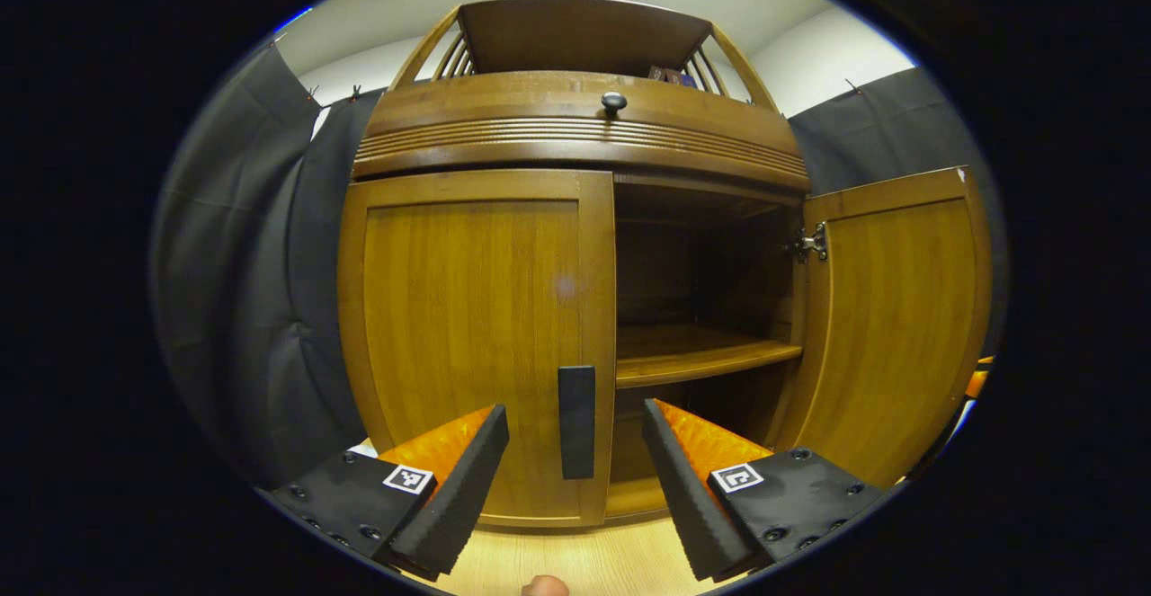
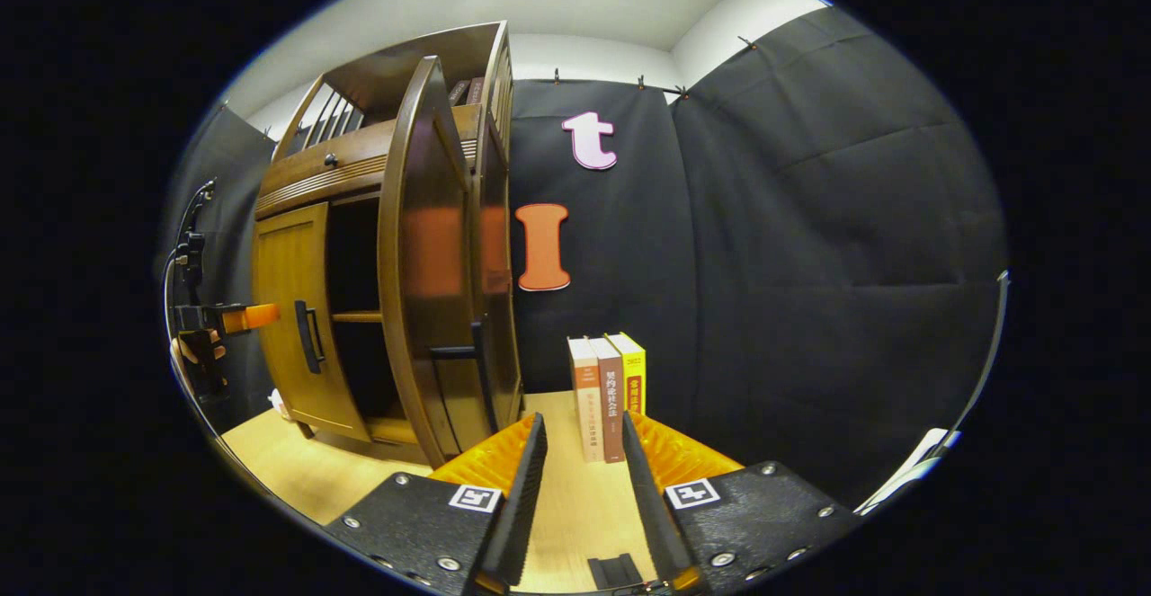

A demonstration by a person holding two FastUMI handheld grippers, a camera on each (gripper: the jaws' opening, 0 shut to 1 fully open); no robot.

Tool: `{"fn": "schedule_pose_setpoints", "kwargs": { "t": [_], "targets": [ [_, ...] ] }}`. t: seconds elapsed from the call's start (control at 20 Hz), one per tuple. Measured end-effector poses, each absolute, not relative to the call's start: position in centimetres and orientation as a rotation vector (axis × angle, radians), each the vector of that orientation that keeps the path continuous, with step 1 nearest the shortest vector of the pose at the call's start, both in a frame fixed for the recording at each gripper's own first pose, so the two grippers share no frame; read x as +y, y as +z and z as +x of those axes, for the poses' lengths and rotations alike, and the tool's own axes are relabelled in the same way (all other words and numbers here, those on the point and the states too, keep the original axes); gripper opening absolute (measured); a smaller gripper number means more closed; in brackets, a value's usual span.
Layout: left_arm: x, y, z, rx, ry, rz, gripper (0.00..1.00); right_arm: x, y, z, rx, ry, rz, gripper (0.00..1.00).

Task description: Open the right door of the double-door shoe cabinet with the right hand, and open the left door with the left hand.

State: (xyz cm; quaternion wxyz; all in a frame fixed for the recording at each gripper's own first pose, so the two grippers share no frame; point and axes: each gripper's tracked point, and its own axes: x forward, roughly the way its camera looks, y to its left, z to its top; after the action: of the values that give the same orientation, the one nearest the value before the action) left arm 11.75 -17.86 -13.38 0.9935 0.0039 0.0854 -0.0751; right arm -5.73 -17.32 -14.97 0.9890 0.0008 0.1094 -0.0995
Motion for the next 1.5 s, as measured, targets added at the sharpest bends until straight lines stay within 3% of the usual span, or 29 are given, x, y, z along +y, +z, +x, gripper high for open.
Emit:
{"fn": "schedule_pose_setpoints", "kwargs": {
  "t": [0.2,0.25,0.3,0.45,0.5,0.55,0.6,0.65,0.85,0.95,1.25,1.35,1.5],
  "targets": [
    [-17.8,-16.2,14.2,0.209,-0.153,-0.015,0.94,-18.6,-15.2,-6.0,0.213,-0.245,-0.025,0.82],
    [-17.9,-16.8,14.7,0.214,-0.151,-0.022,0.94,-18.9,-15.3,-6.0,0.214,-0.252,-0.026,0.8],
    [-17.8,-17.2,15.2,0.218,-0.142,-0.032,0.94,-19.0,-15.3,-6.0,0.214,-0.257,-0.025,0.88],
    [-18.4,-18.5,16.5,0.236,-0.165,-0.066,0.94,-19.7,-15.6,-6.0,0.215,-0.282,-0.02,0.83],
    [-18.6,-18.9,16.8,0.241,-0.171,-0.073,0.94,-20.0,-15.7,-6.0,0.216,-0.291,-0.016,0.85],
    [-18.6,-19.2,17.0,0.247,-0.174,-0.074,0.94,-20.1,-15.7,-6.0,0.216,-0.297,-0.007,0.97],
    [-18.5,-19.6,17.3,0.255,-0.168,-0.072,0.94,-20.3,-15.8,-5.9,0.216,-0.301,0.0,0.98],
    [-18.5,-20.0,17.6,0.263,-0.163,-0.07,0.94,-20.4,-15.9,-5.9,0.214,-0.306,0.009,0.92],
    [-18.7,-20.5,18.4,0.261,-0.16,-0.05,0.92,-20.9,-16.4,-5.6,0.214,-0.318,0.035,0.92],
    [-18.5,-20.8,18.5,0.26,-0.145,-0.027,0.82,-21.3,-16.3,-5.7,0.213,-0.33,0.036,0.98],
    [-18.3,-22.1,18.8,0.283,-0.113,-0.031,0.57,-20.9,-16.3,-5.2,0.206,-0.325,0.039,0.98],
    [-18.5,-22.1,19.2,0.284,-0.114,-0.071,0.43,-20.6,-16.6,-5.3,0.209,-0.318,0.029,0.98],
    [-18.3,-22.0,18.8,0.29,-0.122,-0.053,0.39,-19.9,-16.7,-5.1,0.213,-0.298,0.023,0.98]
  ]
}}
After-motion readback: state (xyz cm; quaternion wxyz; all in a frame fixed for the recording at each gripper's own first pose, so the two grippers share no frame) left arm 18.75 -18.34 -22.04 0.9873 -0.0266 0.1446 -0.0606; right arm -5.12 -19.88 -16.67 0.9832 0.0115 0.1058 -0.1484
